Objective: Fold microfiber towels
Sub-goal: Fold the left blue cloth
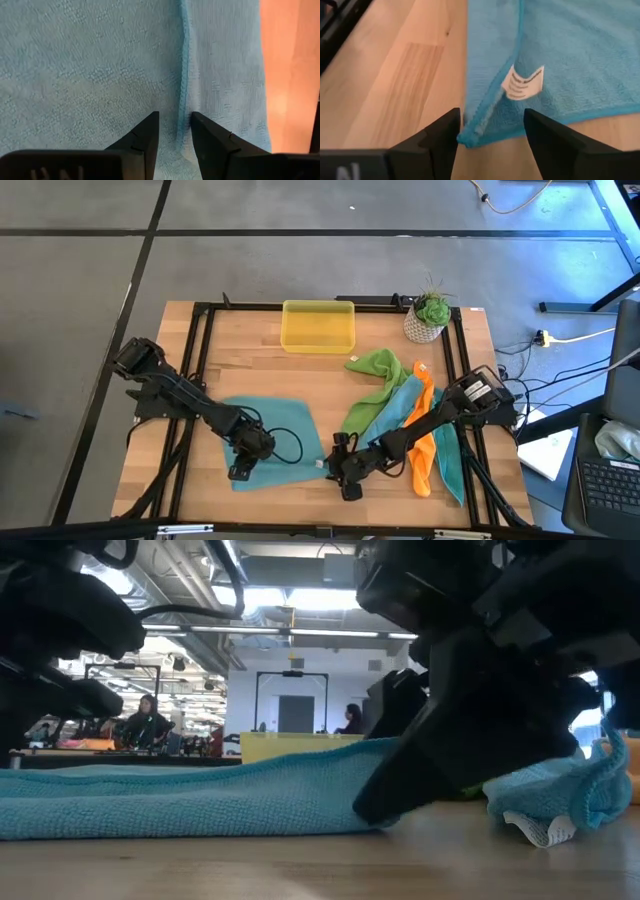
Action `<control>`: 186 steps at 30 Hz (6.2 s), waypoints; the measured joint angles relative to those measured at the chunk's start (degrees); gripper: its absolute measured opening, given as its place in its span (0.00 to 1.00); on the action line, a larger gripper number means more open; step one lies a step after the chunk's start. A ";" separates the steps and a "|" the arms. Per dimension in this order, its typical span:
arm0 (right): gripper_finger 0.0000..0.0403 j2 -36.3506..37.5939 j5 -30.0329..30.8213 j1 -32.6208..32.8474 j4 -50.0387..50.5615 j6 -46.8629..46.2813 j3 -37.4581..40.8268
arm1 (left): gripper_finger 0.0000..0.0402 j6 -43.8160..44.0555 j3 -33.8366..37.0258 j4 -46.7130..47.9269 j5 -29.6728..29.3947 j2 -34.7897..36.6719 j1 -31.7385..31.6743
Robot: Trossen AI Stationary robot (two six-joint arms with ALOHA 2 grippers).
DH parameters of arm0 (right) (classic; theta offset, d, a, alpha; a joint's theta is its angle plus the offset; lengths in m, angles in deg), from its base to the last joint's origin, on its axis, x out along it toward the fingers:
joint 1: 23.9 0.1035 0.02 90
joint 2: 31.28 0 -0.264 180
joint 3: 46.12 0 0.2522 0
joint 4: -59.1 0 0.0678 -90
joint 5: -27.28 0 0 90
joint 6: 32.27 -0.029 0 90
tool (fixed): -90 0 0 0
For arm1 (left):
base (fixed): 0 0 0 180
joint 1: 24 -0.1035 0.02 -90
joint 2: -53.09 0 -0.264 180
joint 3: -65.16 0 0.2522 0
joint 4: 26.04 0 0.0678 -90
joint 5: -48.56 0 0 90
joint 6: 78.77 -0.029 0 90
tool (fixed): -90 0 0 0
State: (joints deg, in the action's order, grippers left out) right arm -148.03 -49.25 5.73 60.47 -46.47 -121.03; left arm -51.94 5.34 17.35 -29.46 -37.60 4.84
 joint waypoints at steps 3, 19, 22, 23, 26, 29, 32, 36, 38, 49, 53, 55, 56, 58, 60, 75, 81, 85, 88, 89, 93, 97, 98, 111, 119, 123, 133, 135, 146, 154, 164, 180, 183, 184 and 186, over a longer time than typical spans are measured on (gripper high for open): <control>0.49 0.00 0.00 0.00 -0.31 1.03 -0.04 | 0.26 0.00 0.00 -0.11 1.89 0.00 -0.08; 0.08 0.02 0.00 0.02 0.02 5.99 -0.02 | 0.19 1.54 0.00 -2.40 6.62 0.00 0.52; 0.02 0.04 -0.02 0.02 0.15 6.73 -0.02 | 0.13 1.54 -0.02 -2.52 7.92 0.00 1.01; 0.02 0.04 -0.02 0.02 0.16 7.12 -0.02 | 0.11 1.53 -0.02 -2.54 8.38 0.01 1.16; 0.03 0.04 0.00 0.02 0.16 8.63 -0.02 | 0.03 2.01 -0.04 -2.56 8.68 0.02 1.70; 0.05 0.40 0.01 -0.01 0.50 10.73 -0.02 | 0.01 3.25 -0.11 -2.13 8.41 0.02 2.36; 0.02 1.81 1.96 -0.07 1.13 13.52 -0.02 | 0.00 4.16 -1.49 1.11 6.79 0.02 3.61; 0.02 4.94 5.19 -0.72 2.87 17.45 -0.04 | 0.00 4.11 -6.05 9.74 2.39 0.04 5.17; 0.03 6.36 5.34 -1.68 4.21 17.96 -0.04 | 0.00 4.14 -9.30 15.39 -0.49 0.07 5.98; 0.02 10.84 16.43 -9.44 7.89 33.31 -2.24 | 0.00 19.26 -27.07 60.02 -32.30 0.11 12.38; 0.02 12.08 27.18 -13.82 7.65 42.46 -6.37 | 0.00 24.89 -28.14 60.20 -44.77 2.64 13.05; 0.01 12.12 31.45 -15.98 7.43 46.48 -9.25 | 0.00 27.92 -28.35 60.84 -49.02 3.64 12.21; 0.01 12.26 32.76 -16.98 7.55 48.30 -10.35 | 0.00 28.14 -28.20 60.56 -50.66 3.88 11.90; 0.01 12.31 33.52 -18.78 7.55 50.82 -13.01 | 0.00 29.27 -28.13 60.26 -55.44 4.62 11.78; 0.01 12.50 33.86 -20.44 7.67 52.93 -15.27 | 0.00 29.73 -28.15 60.50 -61.37 6.10 11.81; 0.02 12.81 44.76 -22.37 23.95 61.03 -28.42 | 0.00 21.82 -28.15 60.40 -82.34 18.95 3.87; 0.01 13.50 43.50 -25.41 26.41 60.32 -32.38 | 0.00 13.49 -28.15 60.39 -89.44 22.92 0.98; 0.01 15.02 41.58 -28.73 25.29 59.78 -33.63 | 0.00 8.84 -28.15 60.38 -94.15 24.72 -1.59; 0.01 16.68 39.80 -30.43 23.69 59.73 -33.66 | 0.00 6.49 -28.15 60.39 -97.16 25.96 -3.26; 0.01 17.20 39.24 -30.69 23.01 59.68 -33.66 | 0.00 5.78 -28.15 60.39 -98.02 26.41 -3.71; 0.02 19.21 34.62 -30.88 24.16 57.84 -33.70 | 0.00 5.38 -28.15 60.39 -99.65 28.24 -4.46; 0.02 19.78 27.23 -28.98 35.56 50.21 -33.68 | 0.00 5.63 -28.15 60.32 -94.91 28.98 -2.95; 0.02 19.78 24.47 -28.49 39.33 47.76 -33.68 | 0.00 5.87 -28.15 60.15 -92.29 29.02 -2.15; 0.02 19.49 -13.95 -21.49 55.23 28.54 -30.61 | 0.00 21.54 -28.15 49.53 -60.33 25.08 11.98; 0.02 19.43 -24.04 -14.63 42.21 19.41 -16.90 | 0.00 38.37 -28.15 45.78 -52.12 17.39 23.08; 0.02 19.43 -24.11 -10.85 29.63 15.08 -7.50 | 0.00 43.28 -28.15 41.11 -49.78 10.62 27.23; 0.02 19.43 -25.29 -6.84 8.84 9.88 3.60 | 0.00 51.10 -28.15 36.74 -46.40 -5.36 30.07; 0.02 19.43 -26.36 -8.03 8.80 10.99 3.67 | 0.00 51.20 -28.15 37.83 -45.91 -6.69 29.09; 0.02 14.45 -17.73 -19.15 10.35 17.90 3.69 | 0.00 54.27 -21.69 48.31 -45.22 -7.93 21.43; 0.02 12.90 -9.70 -26.84 9.62 22.16 3.65 | 0.00 55.22 -12.92 50.72 -46.75 -7.93 14.49; 0.02 11.79 -11.66 -32.14 9.04 25.24 3.56 | 0.00 52.51 -8.55 47.75 -49.33 -7.87 10.18; 0.23 8.96 -7.89 -32.95 6.26 21.76 3.72 | 0.13 50.66 -7.17 47.39 -49.49 -7.87 9.04; 0.26 8.96 -7.50 -32.88 6.28 20.17 3.71 | 0.19 50.66 -7.17 47.37 -49.54 -7.87 8.92; 0.27 8.96 -7.09 -32.83 6.28 19.62 3.69 | 0.21 50.65 -7.17 47.38 -49.85 -7.87 8.92; 0.28 8.96 -6.67 -32.85 6.29 19.17 3.69 | 0.22 50.60 -7.17 47.37 -51.25 -7.87 8.94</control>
State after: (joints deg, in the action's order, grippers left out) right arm -139.07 -55.92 -27.12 66.77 -27.30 -117.34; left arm -1.34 -1.83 64.71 -80.70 -45.47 13.78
